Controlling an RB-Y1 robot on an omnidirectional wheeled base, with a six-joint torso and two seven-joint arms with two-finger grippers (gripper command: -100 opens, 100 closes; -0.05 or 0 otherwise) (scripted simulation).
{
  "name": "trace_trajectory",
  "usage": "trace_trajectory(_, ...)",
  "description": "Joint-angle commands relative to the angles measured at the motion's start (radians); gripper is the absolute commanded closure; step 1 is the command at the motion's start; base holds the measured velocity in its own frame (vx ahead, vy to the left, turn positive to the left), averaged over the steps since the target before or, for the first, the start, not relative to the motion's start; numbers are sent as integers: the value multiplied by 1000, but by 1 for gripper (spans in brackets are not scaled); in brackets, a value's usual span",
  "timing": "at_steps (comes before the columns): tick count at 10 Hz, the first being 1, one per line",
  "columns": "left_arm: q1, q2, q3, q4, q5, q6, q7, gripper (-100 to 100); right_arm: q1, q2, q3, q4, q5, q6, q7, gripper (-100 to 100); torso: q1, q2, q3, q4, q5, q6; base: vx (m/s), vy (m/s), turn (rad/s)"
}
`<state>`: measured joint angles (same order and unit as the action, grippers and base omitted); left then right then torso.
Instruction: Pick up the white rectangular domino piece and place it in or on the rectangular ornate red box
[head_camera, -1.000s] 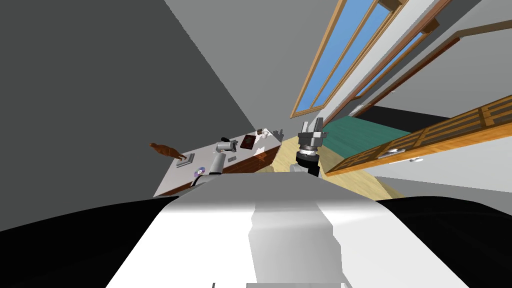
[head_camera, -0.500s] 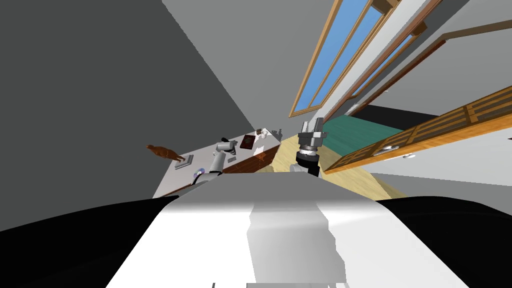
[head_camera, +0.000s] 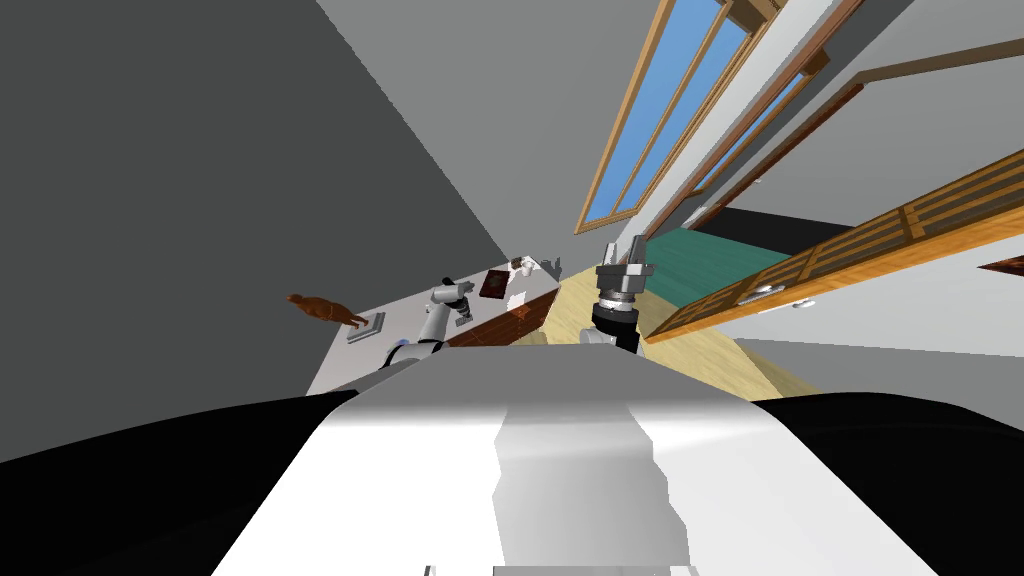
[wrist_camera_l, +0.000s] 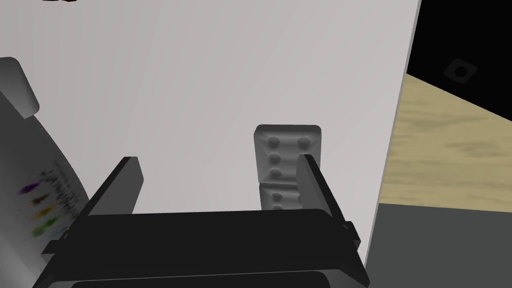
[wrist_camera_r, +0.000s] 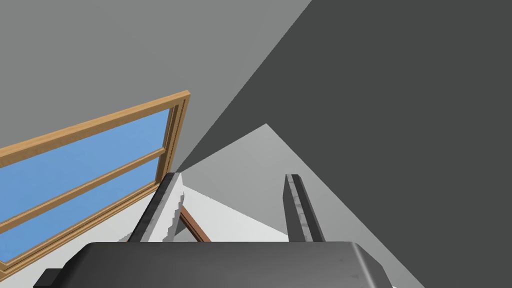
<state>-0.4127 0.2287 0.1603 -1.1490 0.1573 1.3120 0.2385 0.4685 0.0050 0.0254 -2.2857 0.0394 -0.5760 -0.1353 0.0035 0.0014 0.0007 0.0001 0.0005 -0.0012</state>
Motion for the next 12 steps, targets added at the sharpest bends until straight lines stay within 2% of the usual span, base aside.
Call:
trace_trajectory(1, -4, -1, 5, 10, -1, 40, 7, -100, 0, 0, 0, 0, 0, 0, 0, 0, 0, 0, 0, 0, 0, 0, -8, 37, -35)
trace_trajectory(6, -23, 5, 37, 95, 4, 139, 18, -100, 0, 0, 0, 0, 0, 0, 0, 0, 0, 0, 0, 0, 0, 0, -4, 34, -45)
trace_trajectory(7, -25, 6, 41, 106, 4, 150, 19, -100, 0, 0, 0, 0, 0, 0, 0, 0, 0, 0, 0, 0, 0, 0, -3, 31, -38)
trace_trajectory(8, -29, 8, 40, 107, 5, 137, 16, -100, 0, 0, 0, 0, 0, 0, 0, 0, -1, 0, 0, 0, 0, 0, -6, 5, -11)
trace_trajectory(9, -29, 8, 40, 109, 5, 140, 16, 0, 0, 0, 0, 0, 0, 0, 0, 0, -2, 0, 0, 0, 0, 0, 0, 0, 0)
trace_trajectory(10, -19, 3, 38, 132, 3, 106, 13, -100, 0, 0, 0, 0, 0, 0, 0, 0, -3, 0, 0, 0, -1, 0, 5, -5, 14)
trace_trajectory(12, -12, -1, 36, 149, 1, 82, 10, -100, 0, 0, 0, 0, 0, 0, 0, 0, -3, -1, 0, 0, -1, 0, 4, -5, 16)
